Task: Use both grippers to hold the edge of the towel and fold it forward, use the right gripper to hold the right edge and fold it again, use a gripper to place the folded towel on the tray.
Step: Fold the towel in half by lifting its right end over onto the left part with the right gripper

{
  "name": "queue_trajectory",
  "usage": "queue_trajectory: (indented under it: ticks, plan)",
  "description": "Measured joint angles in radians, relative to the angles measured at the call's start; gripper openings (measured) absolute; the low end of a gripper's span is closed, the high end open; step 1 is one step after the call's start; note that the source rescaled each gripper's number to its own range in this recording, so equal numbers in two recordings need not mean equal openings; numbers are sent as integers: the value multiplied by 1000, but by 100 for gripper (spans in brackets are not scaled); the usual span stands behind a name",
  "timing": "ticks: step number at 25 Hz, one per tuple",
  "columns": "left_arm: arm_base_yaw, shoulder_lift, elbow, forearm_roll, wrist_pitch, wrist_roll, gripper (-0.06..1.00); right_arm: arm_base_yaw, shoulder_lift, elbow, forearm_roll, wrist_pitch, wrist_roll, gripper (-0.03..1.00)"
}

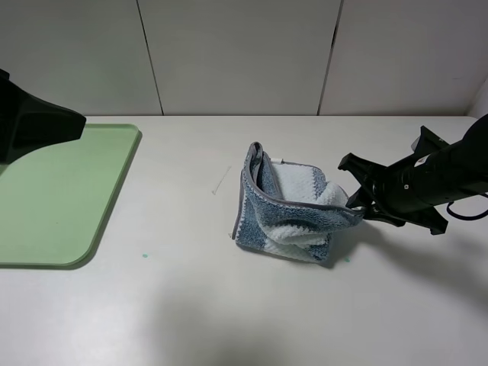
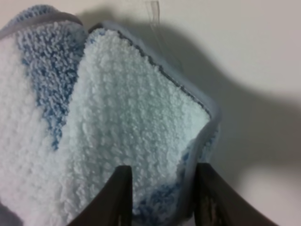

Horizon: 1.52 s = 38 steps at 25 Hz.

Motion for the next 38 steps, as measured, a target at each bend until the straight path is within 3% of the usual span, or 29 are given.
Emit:
queue_trajectory:
  ticks: [6, 13, 33, 38]
  plan:
    - [0, 0, 0, 0, 0, 0, 100, 0, 0, 0, 0, 0, 16, 32]
    - [0, 0, 0, 0, 0, 0, 100, 0, 0, 0, 0, 7, 30, 0]
    - [0, 0, 0, 0, 0, 0, 100, 0, 0, -15, 0, 18, 26, 0]
    - [0, 0, 0, 0, 0, 0, 100, 0, 0, -74, -11, 72, -5, 0]
